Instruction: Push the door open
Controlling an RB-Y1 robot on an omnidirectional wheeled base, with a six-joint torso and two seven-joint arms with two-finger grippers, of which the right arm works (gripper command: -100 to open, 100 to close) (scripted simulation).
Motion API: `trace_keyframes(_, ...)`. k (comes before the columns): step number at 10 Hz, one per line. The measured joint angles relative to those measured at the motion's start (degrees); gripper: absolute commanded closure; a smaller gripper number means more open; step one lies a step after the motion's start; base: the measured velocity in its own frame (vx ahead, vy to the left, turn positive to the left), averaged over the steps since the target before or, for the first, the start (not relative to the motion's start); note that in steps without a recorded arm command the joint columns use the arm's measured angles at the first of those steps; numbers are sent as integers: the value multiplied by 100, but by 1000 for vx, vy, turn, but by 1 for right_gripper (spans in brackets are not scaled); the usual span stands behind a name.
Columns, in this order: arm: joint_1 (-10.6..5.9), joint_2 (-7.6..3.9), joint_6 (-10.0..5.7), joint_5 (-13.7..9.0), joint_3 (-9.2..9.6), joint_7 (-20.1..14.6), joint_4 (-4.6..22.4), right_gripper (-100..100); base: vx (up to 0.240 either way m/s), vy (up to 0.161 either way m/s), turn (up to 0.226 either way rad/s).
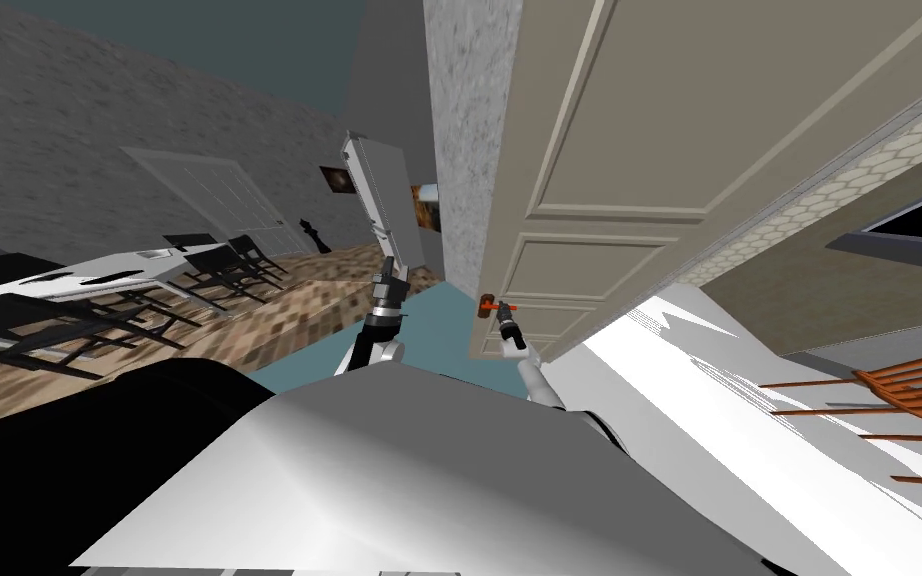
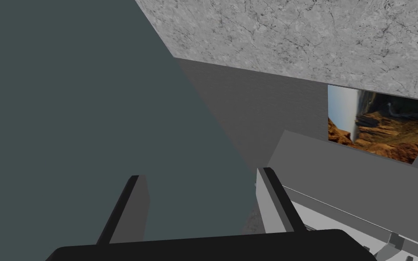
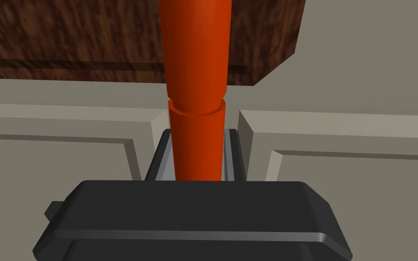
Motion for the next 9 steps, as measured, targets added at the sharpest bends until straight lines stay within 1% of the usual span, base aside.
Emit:
trace_keyframes(1,-43,32,-33,-10,-109,50,85,100,139,183,-96)
trace_keyframes(3,7,10,-40,-34,-266,104,68,100,150,158,-91)
trace_keyframes(4,53,20,-3,-41,-352,145,-3,100,169,188,-84)
trace_keyframes(5,-44,-1,-63,-66,-446,156,176,100,152,166,-91)
trace_keyframes(6,-83,-13,-120,-80,-526,170,253,100,142,158,-82)
trace_keyframes(7,-47,-12,-91,-88,-603,201,174,100,145,190,-102)
trace_keyframes(8,-67,-11,-91,-99,-690,234,194,100,136,175,-84)
trace_keyframes(9,-85,-35,-103,-116,-761,243,226,100,154,155,-69)
